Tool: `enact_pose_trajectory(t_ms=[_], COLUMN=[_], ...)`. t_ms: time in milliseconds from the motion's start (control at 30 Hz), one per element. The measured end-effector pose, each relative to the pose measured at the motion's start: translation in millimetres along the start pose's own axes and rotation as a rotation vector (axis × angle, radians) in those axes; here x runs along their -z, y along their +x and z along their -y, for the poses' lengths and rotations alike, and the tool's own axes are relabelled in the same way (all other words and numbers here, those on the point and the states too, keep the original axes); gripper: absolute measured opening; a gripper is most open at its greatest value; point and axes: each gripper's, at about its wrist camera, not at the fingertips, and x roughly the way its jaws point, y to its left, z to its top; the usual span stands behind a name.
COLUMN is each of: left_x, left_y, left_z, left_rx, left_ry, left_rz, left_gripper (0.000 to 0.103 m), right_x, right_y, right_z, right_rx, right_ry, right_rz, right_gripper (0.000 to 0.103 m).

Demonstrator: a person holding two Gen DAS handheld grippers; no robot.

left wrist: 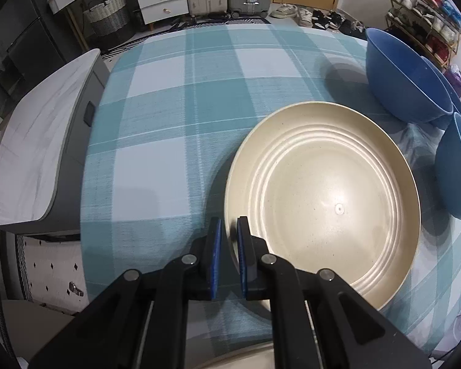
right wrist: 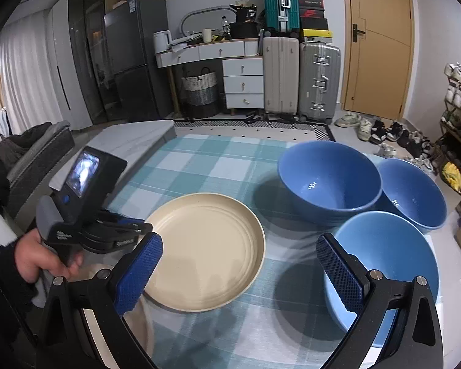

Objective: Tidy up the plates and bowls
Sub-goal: 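Close the right gripper on the plate rim while the left gripper lifts it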

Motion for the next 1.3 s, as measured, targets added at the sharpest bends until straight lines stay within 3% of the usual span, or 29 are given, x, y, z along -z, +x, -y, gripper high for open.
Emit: enact_pose_trajectory(t_ms=[200, 400, 533, 633, 733, 867, 1033, 1167, 1233, 1300], left_x=[6, 11, 12, 12, 13, 15, 18, 21, 21, 20], left_y=[-2, -4, -5, -8, -10, -12, -14, -14, -14, -13], left_z=[-13, -25, -30, -32, -34, -40, -49, -54, -55, -55], left_rx=[-0.005, -0.02, -0.019, -0.022, -0.026, -0.028, -0.034, -0.03, -0.03, -0.028], left_ry=[-0.023, -0.047, -0.059, -0.061, -0.067, -0.081, -0.096, -0.101, -0.102, -0.101], left_rz=[-0.002, 0.0, -0.005, 0.0, 0.005, 0.008, 0.005, 0.001, 0.001, 0.001], left_gripper=[0.008, 0.008, 0.008, 0.008, 0.008, 0.008, 0.008, 0.008, 0.008, 0.008], right_x=[-17, -34, -52, -71, -86, -93, -72, -52, -43, -32], right_y=[-13, -38, -61, -71, -63, -4, 73, 112, 128, 146], right_z=[-7, -20, -21, -26, -34, -42, -41, -34, -28, -23], right_rx=[-0.12, -0.15, -0.223, -0.226, -0.174, -0.084, -0.062, -0.051, -0.03, -0.038], right_ry=[0.045, 0.065, 0.12, 0.11, 0.071, 0.007, -0.004, 0.009, 0.023, 0.036], right_rz=[-0.031, -0.03, -0.022, -0.006, 0.004, -0.098, -0.276, -0.344, -0.375, -0.424], right_gripper=[0.102, 0.102, 0.102, 0.102, 0.102, 0.102, 0.101, 0.098, 0.092, 0.076])
